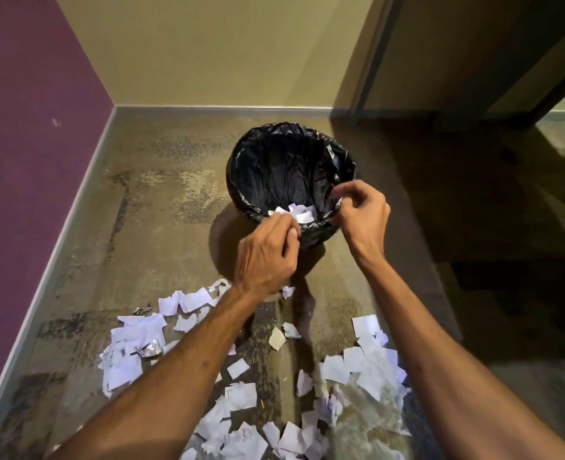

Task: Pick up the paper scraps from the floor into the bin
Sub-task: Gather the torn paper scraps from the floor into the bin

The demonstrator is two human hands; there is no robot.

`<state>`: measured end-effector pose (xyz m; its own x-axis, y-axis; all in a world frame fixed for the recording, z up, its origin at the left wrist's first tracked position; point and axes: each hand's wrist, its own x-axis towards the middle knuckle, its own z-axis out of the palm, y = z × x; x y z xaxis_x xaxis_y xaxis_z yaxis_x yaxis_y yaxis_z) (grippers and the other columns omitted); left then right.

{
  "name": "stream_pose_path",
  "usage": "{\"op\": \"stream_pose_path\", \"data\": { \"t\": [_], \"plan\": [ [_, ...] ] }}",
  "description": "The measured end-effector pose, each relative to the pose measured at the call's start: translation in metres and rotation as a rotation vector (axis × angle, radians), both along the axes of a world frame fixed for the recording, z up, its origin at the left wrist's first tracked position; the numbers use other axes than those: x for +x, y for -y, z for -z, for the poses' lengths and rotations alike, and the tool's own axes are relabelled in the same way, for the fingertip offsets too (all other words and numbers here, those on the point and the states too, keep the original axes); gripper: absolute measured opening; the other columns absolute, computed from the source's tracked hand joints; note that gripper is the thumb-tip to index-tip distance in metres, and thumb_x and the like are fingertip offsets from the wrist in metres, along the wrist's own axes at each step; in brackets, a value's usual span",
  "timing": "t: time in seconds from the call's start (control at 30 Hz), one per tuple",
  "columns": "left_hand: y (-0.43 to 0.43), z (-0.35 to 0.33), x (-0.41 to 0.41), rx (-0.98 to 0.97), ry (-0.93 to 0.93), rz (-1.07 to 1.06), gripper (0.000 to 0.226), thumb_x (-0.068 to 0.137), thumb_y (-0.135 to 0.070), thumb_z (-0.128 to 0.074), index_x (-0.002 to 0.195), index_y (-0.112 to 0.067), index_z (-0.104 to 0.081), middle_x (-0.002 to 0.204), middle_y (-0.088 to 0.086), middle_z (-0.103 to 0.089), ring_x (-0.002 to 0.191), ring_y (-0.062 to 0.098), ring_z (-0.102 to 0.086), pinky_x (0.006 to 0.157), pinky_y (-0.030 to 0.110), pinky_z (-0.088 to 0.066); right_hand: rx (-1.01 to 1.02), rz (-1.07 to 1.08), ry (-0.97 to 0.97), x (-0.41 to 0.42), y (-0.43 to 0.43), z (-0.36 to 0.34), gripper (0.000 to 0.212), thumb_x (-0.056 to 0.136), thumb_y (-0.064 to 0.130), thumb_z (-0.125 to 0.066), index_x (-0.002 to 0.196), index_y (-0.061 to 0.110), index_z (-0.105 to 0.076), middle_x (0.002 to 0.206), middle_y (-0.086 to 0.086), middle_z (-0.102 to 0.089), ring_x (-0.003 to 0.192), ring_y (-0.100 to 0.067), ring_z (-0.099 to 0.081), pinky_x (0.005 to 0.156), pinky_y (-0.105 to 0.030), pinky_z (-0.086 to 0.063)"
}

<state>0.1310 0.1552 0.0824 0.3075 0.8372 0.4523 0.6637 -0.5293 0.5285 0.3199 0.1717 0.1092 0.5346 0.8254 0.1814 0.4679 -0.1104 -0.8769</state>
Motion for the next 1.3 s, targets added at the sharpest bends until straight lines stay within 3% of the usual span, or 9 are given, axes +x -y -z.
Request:
{"op": "stream_pose_path", "data": {
  "t": [0.2,0.33,0.47,0.53,0.63,0.77,0.93,1.07,1.3],
  "plan": [
    [0.067,0.095,0.003,-0.211,-0.184,0.182,0.013,0.099,-0.030,-0.051,0.099,-0.022,-0.062,0.092,-0.005,-0.062,0.084,0.016,-0.060,0.069,0.038,-0.054,-0.277,0.144,0.045,0.033,0.091,0.086,0.026,0.085,0.007,-0.053,0.085,0.025,-0.073,0.086,0.006,-0.075,0.072,-0.018,-0.065,0.067,-0.032,-0.053],
    [0.073,0.149,0.013,-0.513,-0.404,0.118,0.049,0.095,-0.054,-0.050,0.137,-0.030,-0.056,0.144,-0.002,-0.053,0.129,0.022,-0.049,0.103,0.045,-0.051,-0.828,0.114,0.244,0.061,0.152,0.152,0.023,0.093,0.019,-0.066,0.114,0.024,-0.072,0.121,-0.011,-0.072,0.104,-0.033,-0.069,0.088,-0.042,-0.060],
    [0.097,0.180,0.037,-0.688,-0.649,0.414,0.098,0.085,-0.078,-0.057,0.164,-0.045,-0.010,0.177,-0.002,-0.003,0.161,0.034,-0.009,0.124,0.069,-0.021,-1.256,0.046,0.117,0.072,0.206,0.190,0.098,0.089,0.051,-0.082,0.165,0.023,-0.027,0.165,-0.022,-0.035,0.150,-0.045,-0.041,0.120,-0.055,-0.039],
    [0.119,0.184,0.056,-0.670,-0.732,0.550,0.110,0.081,-0.083,-0.061,0.165,-0.045,0.000,0.178,-0.001,0.006,0.162,0.036,-0.006,0.125,0.071,-0.018,-1.330,-0.080,0.034,0.074,0.224,0.202,0.133,0.076,0.060,-0.090,0.170,0.024,-0.003,0.174,-0.021,-0.013,0.158,-0.047,-0.025,0.124,-0.059,-0.031],
    [0.149,0.193,0.079,-0.710,-0.749,0.576,0.121,0.080,-0.079,-0.069,0.165,-0.044,0.008,0.178,0.000,0.008,0.163,0.036,-0.007,0.121,0.068,-0.025,-1.402,-0.240,0.126,0.070,0.245,0.219,0.149,0.070,0.060,-0.093,0.167,0.033,0.017,0.175,-0.016,0.007,0.160,-0.047,-0.016,0.124,-0.060,-0.030],
    [0.176,0.207,0.088,-0.634,-0.837,0.495,0.120,0.083,-0.058,-0.081,0.166,-0.038,0.004,0.174,0.006,-0.008,0.156,0.036,-0.023,0.114,0.057,-0.040,-1.325,-0.221,0.378,0.058,0.260,0.230,0.136,0.075,0.069,-0.083,0.165,0.038,0.013,0.174,-0.015,0.002,0.157,-0.043,-0.024,0.121,-0.058,-0.040],
    [0.184,0.209,0.088,-0.651,-0.764,0.428,0.095,0.086,-0.032,-0.085,0.157,-0.035,-0.022,0.162,0.009,-0.025,0.146,0.035,-0.034,0.097,0.049,-0.056,-1.168,-0.197,0.367,0.048,0.263,0.232,0.119,0.075,0.069,-0.083,0.163,0.044,-0.008,0.157,-0.015,-0.026,0.134,-0.042,-0.054,0.103,-0.049,-0.054],
    [0.186,0.207,0.083,-0.677,-0.691,0.388,0.078,0.084,-0.006,-0.079,0.148,-0.026,-0.040,0.152,0.009,-0.042,0.135,0.034,-0.049,0.096,0.045,-0.056,-1.057,-0.267,0.348,0.044,0.268,0.233,0.089,0.084,0.038,-0.087,0.154,0.044,-0.032,0.153,-0.012,-0.042,0.125,-0.035,-0.061,0.105,-0.043,-0.055],
    [0.169,0.215,0.057,-0.678,-0.566,0.255,0.058,0.090,0.008,-0.069,0.136,-0.026,-0.064,0.137,0.001,-0.066,0.115,0.020,-0.067,0.093,0.033,-0.061,-0.949,-0.283,0.298,0.049,0.268,0.226,0.044,0.095,0.022,-0.079,0.132,0.033,-0.059,0.122,-0.003,-0.071,0.098,-0.017,-0.070,0.086,-0.034,-0.065]
  ]
}}
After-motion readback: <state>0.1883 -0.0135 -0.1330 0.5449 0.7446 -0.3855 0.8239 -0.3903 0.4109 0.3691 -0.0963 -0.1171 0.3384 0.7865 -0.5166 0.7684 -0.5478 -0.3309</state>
